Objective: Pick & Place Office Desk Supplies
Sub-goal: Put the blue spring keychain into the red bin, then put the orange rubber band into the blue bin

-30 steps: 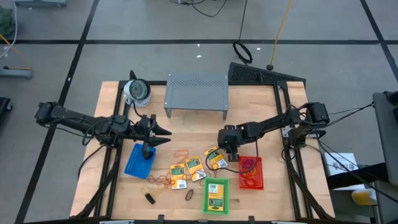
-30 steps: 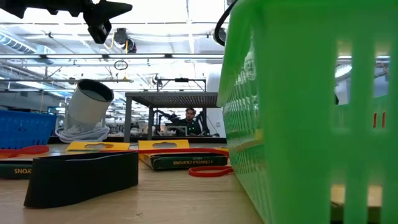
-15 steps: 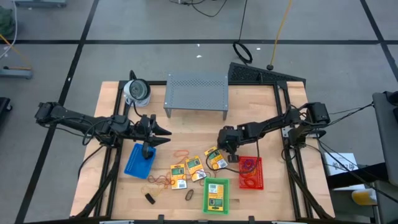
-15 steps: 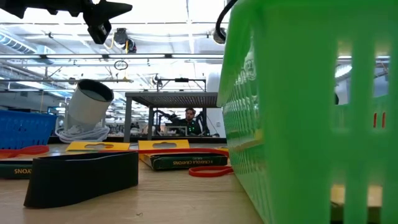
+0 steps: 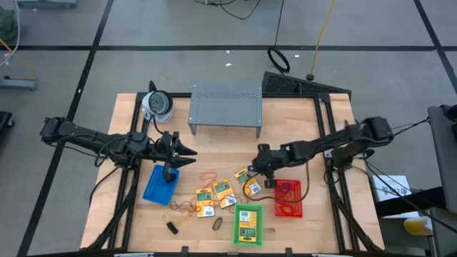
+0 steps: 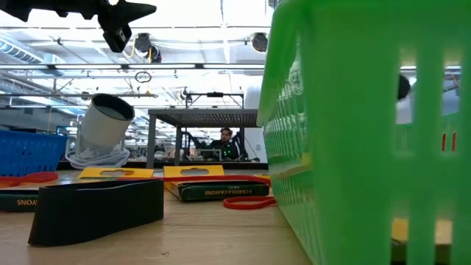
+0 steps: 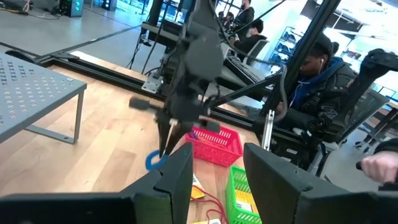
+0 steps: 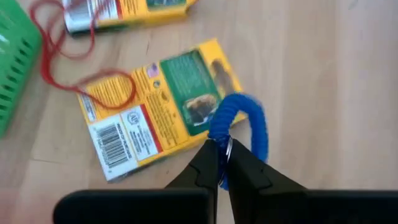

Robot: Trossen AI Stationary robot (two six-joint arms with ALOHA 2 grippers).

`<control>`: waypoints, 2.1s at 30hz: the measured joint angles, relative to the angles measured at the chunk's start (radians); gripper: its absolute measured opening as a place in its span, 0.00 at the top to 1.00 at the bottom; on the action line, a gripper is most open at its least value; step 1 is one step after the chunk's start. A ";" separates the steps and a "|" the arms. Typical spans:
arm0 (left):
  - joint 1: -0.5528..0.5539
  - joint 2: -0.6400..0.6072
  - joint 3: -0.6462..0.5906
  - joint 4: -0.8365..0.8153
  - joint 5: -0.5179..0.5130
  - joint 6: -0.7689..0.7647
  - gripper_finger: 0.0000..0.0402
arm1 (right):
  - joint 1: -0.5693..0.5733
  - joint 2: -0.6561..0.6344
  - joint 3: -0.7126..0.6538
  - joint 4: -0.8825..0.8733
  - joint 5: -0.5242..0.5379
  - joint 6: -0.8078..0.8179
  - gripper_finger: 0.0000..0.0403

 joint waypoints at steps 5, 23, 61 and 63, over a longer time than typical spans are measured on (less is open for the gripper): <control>0.000 0.000 0.000 0.000 -0.002 -0.011 0.62 | 0.040 -0.156 0.000 -0.047 0.020 0.006 0.99; 0.000 0.000 0.000 0.000 -0.018 -0.045 0.62 | 0.278 -0.518 -0.036 -0.403 -0.034 0.310 0.99; 0.000 0.000 0.000 0.001 -0.017 -0.071 0.62 | 0.394 -0.517 -0.255 -0.050 -0.103 0.563 0.71; 0.000 0.000 0.000 -0.001 -0.013 -0.067 0.62 | 0.394 -0.517 -0.255 0.033 -0.082 0.502 0.72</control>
